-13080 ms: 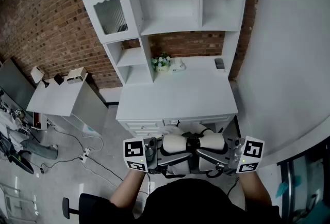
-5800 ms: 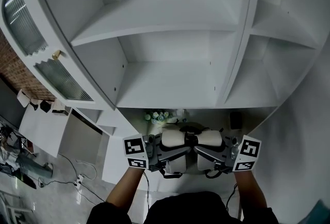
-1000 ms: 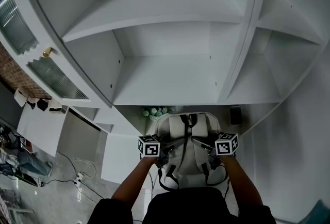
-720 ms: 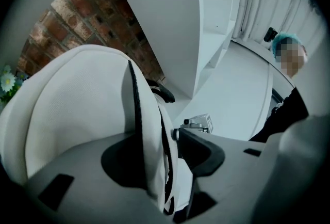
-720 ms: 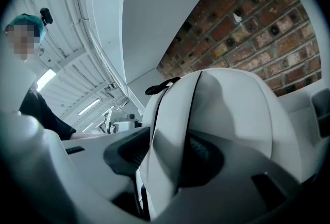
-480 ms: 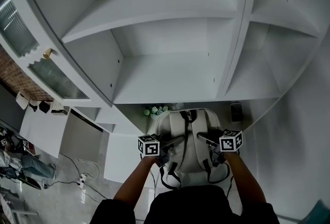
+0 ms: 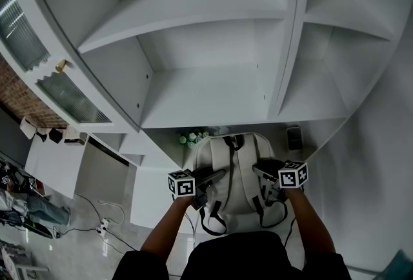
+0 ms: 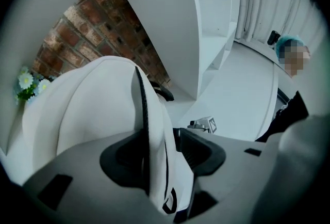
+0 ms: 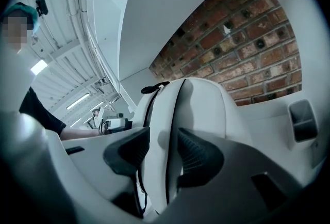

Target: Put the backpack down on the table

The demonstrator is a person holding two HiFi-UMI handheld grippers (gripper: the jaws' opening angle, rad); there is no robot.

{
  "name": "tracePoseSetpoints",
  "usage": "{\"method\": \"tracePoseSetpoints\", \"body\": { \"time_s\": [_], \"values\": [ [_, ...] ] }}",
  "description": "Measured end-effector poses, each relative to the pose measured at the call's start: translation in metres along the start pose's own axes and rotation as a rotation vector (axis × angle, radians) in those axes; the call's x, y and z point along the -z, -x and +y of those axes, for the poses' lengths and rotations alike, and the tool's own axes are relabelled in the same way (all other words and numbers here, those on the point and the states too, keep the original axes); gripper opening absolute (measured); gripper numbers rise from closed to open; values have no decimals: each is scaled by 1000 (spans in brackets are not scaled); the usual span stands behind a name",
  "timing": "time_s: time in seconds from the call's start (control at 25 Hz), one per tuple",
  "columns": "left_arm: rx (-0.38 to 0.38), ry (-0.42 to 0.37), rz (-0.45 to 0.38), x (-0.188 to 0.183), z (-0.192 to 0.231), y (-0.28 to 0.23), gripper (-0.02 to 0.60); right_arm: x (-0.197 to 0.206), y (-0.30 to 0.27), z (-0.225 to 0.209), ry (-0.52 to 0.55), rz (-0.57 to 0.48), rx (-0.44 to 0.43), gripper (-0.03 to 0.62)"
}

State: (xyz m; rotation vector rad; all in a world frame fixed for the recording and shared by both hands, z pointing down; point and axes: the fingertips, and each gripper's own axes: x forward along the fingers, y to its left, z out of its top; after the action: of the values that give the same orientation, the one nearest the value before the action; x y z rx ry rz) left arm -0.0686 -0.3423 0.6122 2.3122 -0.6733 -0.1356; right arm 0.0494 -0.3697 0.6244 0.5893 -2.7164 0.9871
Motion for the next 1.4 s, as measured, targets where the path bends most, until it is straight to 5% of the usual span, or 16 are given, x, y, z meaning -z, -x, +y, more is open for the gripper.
{"method": "tracePoseSetpoints", "body": {
  "time_s": [0.88, 1.16, 1.4],
  "values": [
    [-63, 1, -90, 0, -5, 52, 210, 11, 35, 29, 23, -65, 41, 169],
    [-23, -58, -93, 1, -39, 53, 209, 3, 46, 61, 80, -113, 68, 169],
    [-92, -109, -122, -4, -63, 57, 181, -10, 51, 101, 137, -208, 107, 116]
  ]
}}
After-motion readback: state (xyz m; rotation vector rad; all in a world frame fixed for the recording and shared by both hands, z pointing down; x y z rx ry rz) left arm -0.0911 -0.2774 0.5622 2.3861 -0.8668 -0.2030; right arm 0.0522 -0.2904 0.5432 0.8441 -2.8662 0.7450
